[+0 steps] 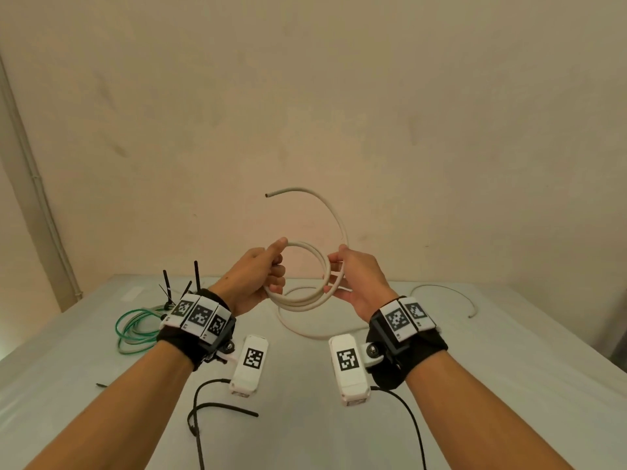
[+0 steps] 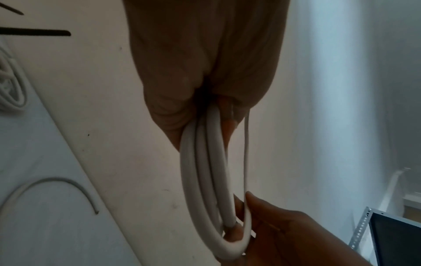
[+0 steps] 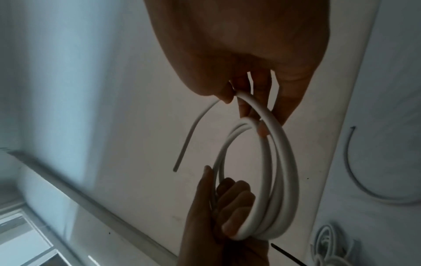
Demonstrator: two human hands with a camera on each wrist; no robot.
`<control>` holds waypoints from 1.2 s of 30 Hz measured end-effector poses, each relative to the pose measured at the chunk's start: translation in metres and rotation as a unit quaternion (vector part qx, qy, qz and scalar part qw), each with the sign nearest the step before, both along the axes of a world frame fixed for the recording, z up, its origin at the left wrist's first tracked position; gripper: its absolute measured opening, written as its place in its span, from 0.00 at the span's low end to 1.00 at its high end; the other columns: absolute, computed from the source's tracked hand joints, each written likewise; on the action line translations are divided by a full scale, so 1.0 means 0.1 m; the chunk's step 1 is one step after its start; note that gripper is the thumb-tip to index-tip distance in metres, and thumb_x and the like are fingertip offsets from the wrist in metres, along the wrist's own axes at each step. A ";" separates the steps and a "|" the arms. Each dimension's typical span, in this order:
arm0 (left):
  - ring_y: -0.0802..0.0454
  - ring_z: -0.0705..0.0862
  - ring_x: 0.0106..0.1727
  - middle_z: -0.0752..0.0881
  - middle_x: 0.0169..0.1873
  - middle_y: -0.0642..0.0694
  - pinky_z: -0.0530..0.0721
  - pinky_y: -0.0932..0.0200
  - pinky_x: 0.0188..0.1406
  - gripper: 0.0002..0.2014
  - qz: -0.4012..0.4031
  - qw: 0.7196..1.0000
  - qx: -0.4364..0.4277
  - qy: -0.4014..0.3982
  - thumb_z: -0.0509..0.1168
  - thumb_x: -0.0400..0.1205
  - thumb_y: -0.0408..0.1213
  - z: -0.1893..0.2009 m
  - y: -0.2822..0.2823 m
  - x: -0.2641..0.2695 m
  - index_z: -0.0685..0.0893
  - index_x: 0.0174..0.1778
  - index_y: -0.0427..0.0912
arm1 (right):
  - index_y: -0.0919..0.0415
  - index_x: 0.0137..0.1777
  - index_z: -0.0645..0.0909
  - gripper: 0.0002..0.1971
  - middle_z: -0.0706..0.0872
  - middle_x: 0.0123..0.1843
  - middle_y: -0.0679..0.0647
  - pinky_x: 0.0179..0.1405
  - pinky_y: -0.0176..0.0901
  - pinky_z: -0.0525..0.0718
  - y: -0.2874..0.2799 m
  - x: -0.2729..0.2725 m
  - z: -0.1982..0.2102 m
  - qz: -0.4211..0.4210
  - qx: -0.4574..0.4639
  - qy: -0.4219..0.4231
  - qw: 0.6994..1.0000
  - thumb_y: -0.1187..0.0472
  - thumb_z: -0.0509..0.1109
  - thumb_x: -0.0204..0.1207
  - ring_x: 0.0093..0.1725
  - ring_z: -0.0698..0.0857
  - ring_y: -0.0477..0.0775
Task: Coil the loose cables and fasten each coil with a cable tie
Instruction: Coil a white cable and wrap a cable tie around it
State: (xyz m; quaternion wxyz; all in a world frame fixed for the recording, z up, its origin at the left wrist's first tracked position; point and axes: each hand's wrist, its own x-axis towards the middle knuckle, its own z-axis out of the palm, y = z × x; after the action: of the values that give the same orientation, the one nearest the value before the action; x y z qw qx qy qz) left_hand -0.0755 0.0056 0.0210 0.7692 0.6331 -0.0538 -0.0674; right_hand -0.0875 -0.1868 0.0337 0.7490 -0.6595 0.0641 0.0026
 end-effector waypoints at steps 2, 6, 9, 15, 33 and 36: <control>0.55 0.62 0.25 0.61 0.28 0.51 0.69 0.65 0.21 0.20 -0.012 1.000 -0.003 0.002 0.63 0.90 0.52 0.01 0.02 -0.03 0.67 0.37 0.47 | 0.64 0.51 0.86 0.16 0.90 0.46 0.59 0.35 0.48 0.89 0.03 -0.04 0.03 0.013 -0.013 -0.002 1.000 0.56 0.60 0.92 0.46 0.87 0.58; 0.56 0.62 0.25 0.60 0.28 0.51 0.68 0.65 0.21 0.20 -0.025 1.000 -0.017 0.005 0.64 0.89 0.52 -0.01 0.07 -0.07 0.67 0.36 0.47 | 0.64 0.51 0.90 0.17 0.95 0.49 0.59 0.32 0.46 0.90 0.09 -0.04 0.07 -0.004 -0.070 -0.020 0.997 0.56 0.62 0.91 0.43 0.91 0.56; 0.55 0.62 0.26 0.60 0.29 0.51 0.68 0.65 0.22 0.20 -0.017 1.000 0.000 0.002 0.64 0.89 0.52 -0.02 0.09 -0.10 0.68 0.37 0.47 | 0.61 0.45 0.91 0.19 0.96 0.45 0.54 0.38 0.44 0.85 0.06 -0.01 0.03 -0.019 -0.191 -0.072 0.979 0.55 0.62 0.89 0.48 0.91 0.54; 0.55 0.59 0.26 0.60 0.29 0.51 0.66 0.65 0.21 0.20 -0.049 0.996 0.068 -0.008 0.65 0.89 0.52 0.04 0.04 -0.14 0.67 0.36 0.49 | 0.71 0.55 0.87 0.17 0.92 0.42 0.61 0.48 0.56 0.93 0.02 0.01 -0.10 0.057 -0.034 -0.038 0.997 0.59 0.60 0.92 0.36 0.91 0.56; 0.49 0.80 0.32 0.83 0.37 0.43 0.84 0.46 0.34 0.10 0.173 0.900 0.359 -0.176 0.63 0.86 0.32 -0.03 -0.23 -0.07 0.74 0.60 0.34 | 0.63 0.44 0.78 0.31 0.85 0.40 0.57 0.33 0.45 0.85 0.23 -0.13 0.00 0.031 -0.342 -0.065 0.937 0.34 0.55 0.89 0.31 0.88 0.57; 0.51 0.83 0.36 0.83 0.40 0.45 0.76 0.60 0.30 0.26 0.222 0.872 0.389 -0.200 0.65 0.85 0.32 -0.02 -0.25 -0.07 0.65 0.75 0.25 | 0.67 0.56 0.80 0.28 0.84 0.43 0.60 0.26 0.42 0.83 0.26 -0.05 -0.05 0.022 -0.277 -0.023 0.960 0.42 0.49 0.93 0.29 0.85 0.57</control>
State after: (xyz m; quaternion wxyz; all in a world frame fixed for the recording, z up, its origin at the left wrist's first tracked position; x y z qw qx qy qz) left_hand -0.0820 -0.0196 0.0187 0.4287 0.8761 -0.0342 0.2179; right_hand -0.0924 -0.1611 0.0285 0.5383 -0.8421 0.0301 -0.0137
